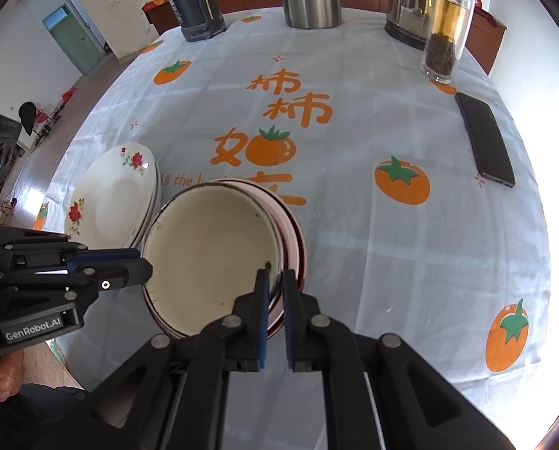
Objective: Organize plates and bowls
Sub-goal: 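Lower the enamel bowl into the pink bowl with both tools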
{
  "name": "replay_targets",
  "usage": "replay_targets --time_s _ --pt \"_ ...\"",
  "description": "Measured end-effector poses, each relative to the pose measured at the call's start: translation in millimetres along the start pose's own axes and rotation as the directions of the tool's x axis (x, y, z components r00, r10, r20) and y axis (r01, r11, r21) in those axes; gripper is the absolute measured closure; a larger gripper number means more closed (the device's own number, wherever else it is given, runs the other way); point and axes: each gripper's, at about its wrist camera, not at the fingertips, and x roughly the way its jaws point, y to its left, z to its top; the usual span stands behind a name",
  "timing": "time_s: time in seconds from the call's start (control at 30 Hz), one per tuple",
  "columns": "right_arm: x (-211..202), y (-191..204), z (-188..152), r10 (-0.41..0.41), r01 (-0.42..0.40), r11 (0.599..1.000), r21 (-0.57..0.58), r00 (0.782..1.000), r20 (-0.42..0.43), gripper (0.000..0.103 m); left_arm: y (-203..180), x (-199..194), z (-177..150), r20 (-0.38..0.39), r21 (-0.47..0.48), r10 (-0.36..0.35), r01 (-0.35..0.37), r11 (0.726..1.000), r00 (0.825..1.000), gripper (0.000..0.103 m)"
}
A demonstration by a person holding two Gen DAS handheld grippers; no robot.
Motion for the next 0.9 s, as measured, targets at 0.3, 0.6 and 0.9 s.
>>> replay_targets --time_s 0.3,0.6,0.9 --pt "0.0 0.2 1.0 -0.005 0.005 1.0 -0.009 1.0 0.0 0.096 0.1 1.1 -0.6 0.004 0.009 0.004 -0.004 1.0 1.0 0.091" --pt "-0.1 1.0 0.4 -0.011 0.011 1.0 -0.015 1.0 0.0 0.096 0.1 1.4 -1.3 0.007 0.007 0.004 -0.004 1.0 1.0 0.091" --pt "-0.7 4.1 -0.5 -0.019 0.019 0.999 -0.028 1.0 0.005 0.095 0.8 1.6 -1.4 0.006 0.003 -0.001 0.001 1.0 1.0 0.091"
